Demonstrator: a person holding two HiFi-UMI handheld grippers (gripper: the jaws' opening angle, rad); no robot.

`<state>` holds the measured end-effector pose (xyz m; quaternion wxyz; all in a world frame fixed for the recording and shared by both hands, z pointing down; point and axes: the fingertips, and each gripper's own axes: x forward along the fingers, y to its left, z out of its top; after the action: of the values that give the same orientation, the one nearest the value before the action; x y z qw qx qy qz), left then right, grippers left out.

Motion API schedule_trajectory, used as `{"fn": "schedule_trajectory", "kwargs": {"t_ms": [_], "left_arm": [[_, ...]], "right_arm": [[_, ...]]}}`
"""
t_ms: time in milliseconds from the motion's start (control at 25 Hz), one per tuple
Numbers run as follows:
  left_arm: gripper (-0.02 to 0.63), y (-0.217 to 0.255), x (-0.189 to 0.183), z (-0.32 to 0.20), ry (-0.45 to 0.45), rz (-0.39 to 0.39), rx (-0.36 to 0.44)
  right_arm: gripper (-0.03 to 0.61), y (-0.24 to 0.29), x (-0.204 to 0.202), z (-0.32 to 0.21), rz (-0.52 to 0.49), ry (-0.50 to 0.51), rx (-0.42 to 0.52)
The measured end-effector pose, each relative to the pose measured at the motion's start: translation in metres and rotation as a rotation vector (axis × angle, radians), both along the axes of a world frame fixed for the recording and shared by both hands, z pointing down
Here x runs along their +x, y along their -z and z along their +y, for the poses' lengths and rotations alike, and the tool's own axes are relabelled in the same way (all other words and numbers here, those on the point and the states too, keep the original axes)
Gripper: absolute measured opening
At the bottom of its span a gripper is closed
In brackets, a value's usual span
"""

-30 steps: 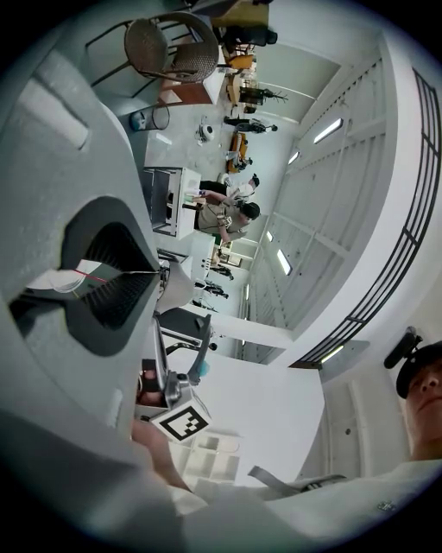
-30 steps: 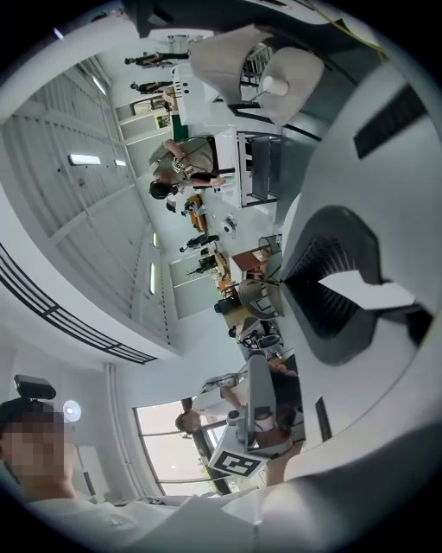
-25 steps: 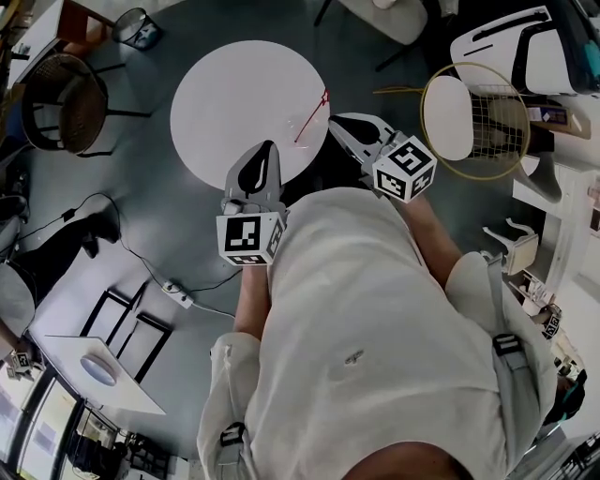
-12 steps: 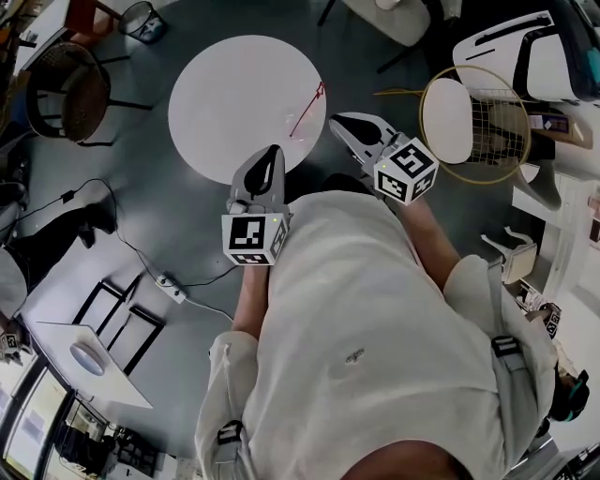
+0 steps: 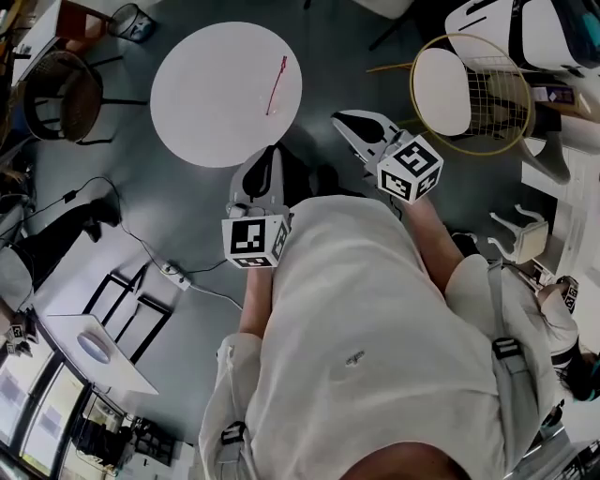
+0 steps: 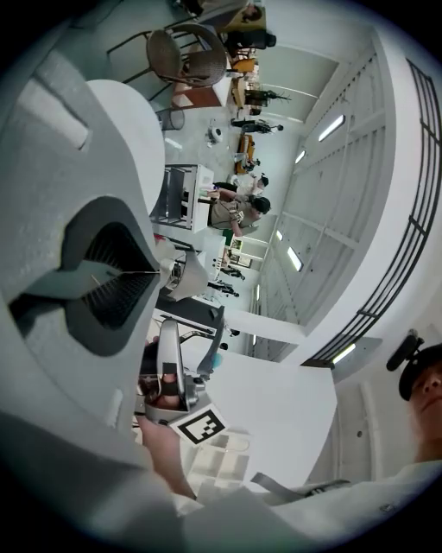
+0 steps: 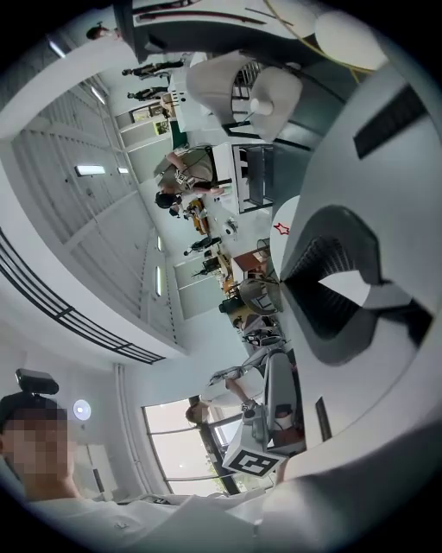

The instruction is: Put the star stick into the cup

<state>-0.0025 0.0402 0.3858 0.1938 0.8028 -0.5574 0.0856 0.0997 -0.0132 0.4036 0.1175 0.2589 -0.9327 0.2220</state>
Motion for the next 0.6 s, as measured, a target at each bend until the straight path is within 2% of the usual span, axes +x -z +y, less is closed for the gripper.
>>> {"fn": "schedule_trajectory", "kwargs": {"t_ms": [160,320,480,600], "left_arm": [[0.012,-0.013,0.049,0.036,-0.021,0.016,-0.043],[0.012,-0.029,0.081,0.069,-0.02,0.014,-0.082],[0.012,-0.037,0.092,0.099,0.019,0.01,-0.103],[0.012,-0.031,0.091,0.108,0.027,-0.005,-0.078]], "right_arm": [[0.009,-0.015,0.036,0.036,-0.005,0.001,-0.034],[0.009,-0.035,0.059,0.069,-0.016,0.012,-0.068],[0.009,-0.048,0.066,0.098,-0.03,0.044,-0.09],[0.009,-0.038,0.061,0.106,-0.042,0.059,-0.064]]}}
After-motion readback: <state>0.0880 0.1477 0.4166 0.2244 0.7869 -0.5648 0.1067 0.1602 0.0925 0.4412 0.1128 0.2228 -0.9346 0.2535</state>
